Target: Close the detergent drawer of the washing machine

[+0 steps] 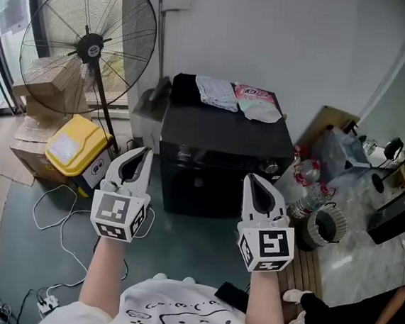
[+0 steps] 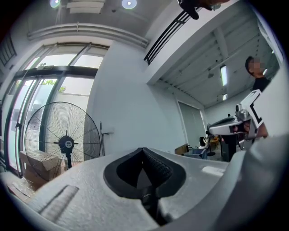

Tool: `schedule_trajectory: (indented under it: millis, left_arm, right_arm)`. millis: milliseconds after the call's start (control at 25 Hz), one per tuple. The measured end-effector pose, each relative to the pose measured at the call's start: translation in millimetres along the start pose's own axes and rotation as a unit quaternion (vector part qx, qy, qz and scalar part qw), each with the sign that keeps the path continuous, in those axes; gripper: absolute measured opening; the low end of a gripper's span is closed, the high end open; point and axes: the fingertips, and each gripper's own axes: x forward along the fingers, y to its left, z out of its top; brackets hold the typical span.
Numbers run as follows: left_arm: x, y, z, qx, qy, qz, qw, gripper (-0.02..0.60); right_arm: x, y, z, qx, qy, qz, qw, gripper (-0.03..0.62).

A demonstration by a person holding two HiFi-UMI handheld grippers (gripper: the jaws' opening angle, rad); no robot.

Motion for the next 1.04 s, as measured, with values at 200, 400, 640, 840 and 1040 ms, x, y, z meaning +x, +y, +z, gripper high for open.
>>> schedule_trajectory:
  millis: [200,400,640,840,1040]
  left_arm:
    - [-3,5,9,0.003,-0.01,0.003,0.9999,0.017]
    - [-5,9,13,0.002,-0.016,0.006,0.9999,0.017]
    - [-2,9,15,0.002,-0.019,0.006,0.9998,0.017]
    - [0,9,16,0.004,-0.02,0.004,0.9998,0.017]
    - [2,8,18,0.006,-0.021,0.004,0.9997,0.017]
  right_arm:
    - [-5,-5,5,-0.004,-0.001,-0.011,1.0,-0.006]
    - [-9,-7,6,-0.008,-0.001,-0.017,1.0,-0.006]
    - [-7,-8,9,-0.01,-0.005,-0.018,1.0,-0.006]
    - [-6,-10,10,-0.009,-0.007,-0.02,1.0,-0.006]
    - [-5,-12,11,-0.01,-0.008,-0.02,1.0,-0.006]
